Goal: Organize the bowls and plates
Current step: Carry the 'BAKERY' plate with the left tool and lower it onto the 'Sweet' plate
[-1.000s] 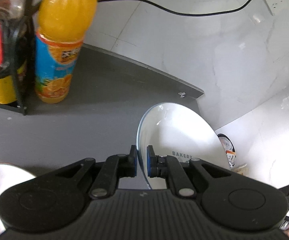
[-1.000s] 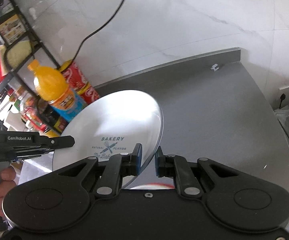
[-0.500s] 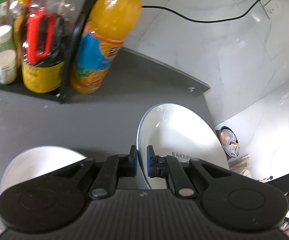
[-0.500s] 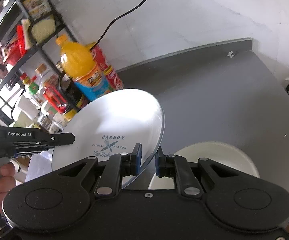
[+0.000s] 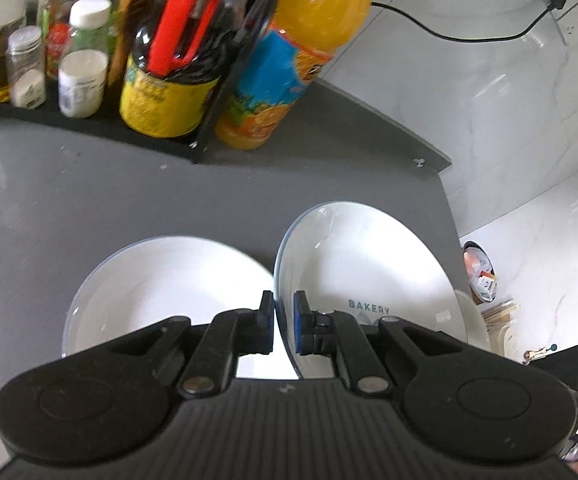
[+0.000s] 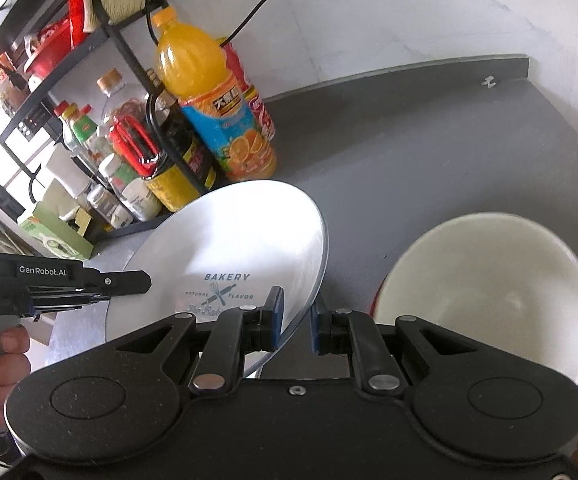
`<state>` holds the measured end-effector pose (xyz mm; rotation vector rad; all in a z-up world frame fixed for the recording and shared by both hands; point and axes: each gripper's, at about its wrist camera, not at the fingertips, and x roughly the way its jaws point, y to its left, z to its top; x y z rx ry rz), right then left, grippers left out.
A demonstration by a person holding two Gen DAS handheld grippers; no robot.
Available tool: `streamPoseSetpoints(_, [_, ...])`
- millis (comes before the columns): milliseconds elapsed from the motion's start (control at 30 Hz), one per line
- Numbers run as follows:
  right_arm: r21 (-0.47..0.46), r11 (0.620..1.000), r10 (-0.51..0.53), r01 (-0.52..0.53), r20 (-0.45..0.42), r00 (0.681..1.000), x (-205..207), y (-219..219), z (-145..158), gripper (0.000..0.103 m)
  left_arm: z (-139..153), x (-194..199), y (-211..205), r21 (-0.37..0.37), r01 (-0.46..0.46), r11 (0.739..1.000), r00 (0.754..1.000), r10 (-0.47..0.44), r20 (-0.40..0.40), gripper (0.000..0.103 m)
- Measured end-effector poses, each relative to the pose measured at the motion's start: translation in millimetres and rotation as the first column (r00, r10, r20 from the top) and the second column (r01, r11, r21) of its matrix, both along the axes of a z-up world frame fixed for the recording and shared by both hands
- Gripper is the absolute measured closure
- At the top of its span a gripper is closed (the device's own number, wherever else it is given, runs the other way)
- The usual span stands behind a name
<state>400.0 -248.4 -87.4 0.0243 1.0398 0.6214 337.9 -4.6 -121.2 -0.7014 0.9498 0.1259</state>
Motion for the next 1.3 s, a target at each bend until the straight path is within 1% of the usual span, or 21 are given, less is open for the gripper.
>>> streamPoseSetpoints(233, [-0.021,1.000,-0.020,0.020,-0.007,1.000,-20,12,-14,0.090,-17,-13,12,-0.002,0.010,1.000,1.000,-0.010,-0.029,0.096])
streamPoseSetpoints(567, [-0.072,0.997,-0.032,0.030,-0.026,0.999,-51,33,-40,0.090,-47,-33,32,-0.014,0.021,1.000,0.996,-0.022,-0.092,0.096])
streamPoseSetpoints(767, [-0.104,0.994,-0.035,0.032,-0.024,0.999,-62,43,-49,0.090,-61,-40,40,-0.014,0.032,0.999,0.992,-0.033,-0.121,0.096])
streamPoseSetpoints(1200, [-0.163,0.986,-0.030,0.025,-0.029,0.999,-75,62,-65,0.089,-77,-45,46,0.028,0.066,0.997,0.984,-0.061,-0.166,0.093])
streamPoseSetpoints(1300, [-0.181,0.983,-0.023,0.019,-0.018,1.000,-77,66,-66,0.089,-80,-43,47,0.037,0.065,0.997,0.983,-0.058,-0.172,0.093])
